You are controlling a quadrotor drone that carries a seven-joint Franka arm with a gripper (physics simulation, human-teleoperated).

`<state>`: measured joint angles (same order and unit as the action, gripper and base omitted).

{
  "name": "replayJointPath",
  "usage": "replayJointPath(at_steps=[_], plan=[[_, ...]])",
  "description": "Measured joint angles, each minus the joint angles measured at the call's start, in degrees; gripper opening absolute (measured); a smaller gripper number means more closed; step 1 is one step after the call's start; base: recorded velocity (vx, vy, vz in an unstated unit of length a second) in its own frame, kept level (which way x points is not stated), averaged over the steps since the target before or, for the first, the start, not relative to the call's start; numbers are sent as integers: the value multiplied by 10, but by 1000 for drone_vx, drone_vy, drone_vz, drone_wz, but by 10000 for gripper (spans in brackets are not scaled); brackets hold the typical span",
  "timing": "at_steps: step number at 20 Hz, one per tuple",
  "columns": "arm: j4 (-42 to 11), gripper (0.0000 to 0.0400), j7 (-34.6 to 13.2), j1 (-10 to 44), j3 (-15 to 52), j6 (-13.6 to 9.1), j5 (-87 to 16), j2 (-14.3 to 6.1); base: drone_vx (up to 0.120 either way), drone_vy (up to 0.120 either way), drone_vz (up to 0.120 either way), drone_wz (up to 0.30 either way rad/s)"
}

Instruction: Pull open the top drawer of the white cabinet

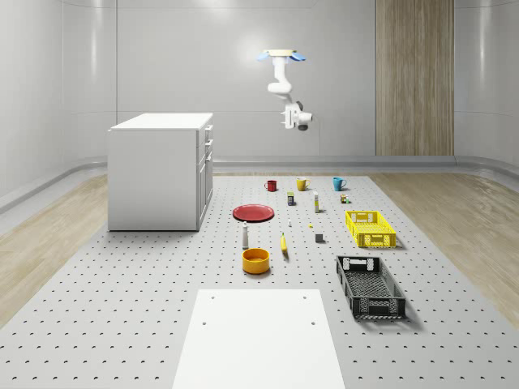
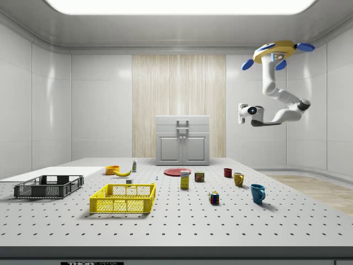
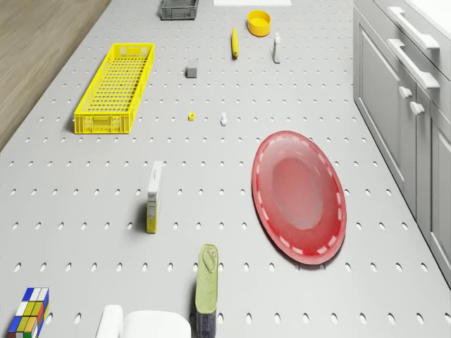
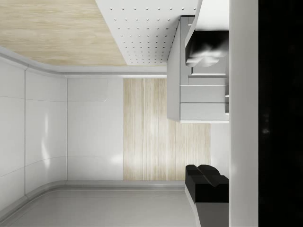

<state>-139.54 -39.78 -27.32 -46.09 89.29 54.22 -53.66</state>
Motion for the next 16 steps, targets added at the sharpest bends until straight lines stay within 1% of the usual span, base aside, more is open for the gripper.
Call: replayJointPath(at_steps=[16], plan=[[-5,305,-23,-40,-16,36,-27,-37,120,-120,0,0]])
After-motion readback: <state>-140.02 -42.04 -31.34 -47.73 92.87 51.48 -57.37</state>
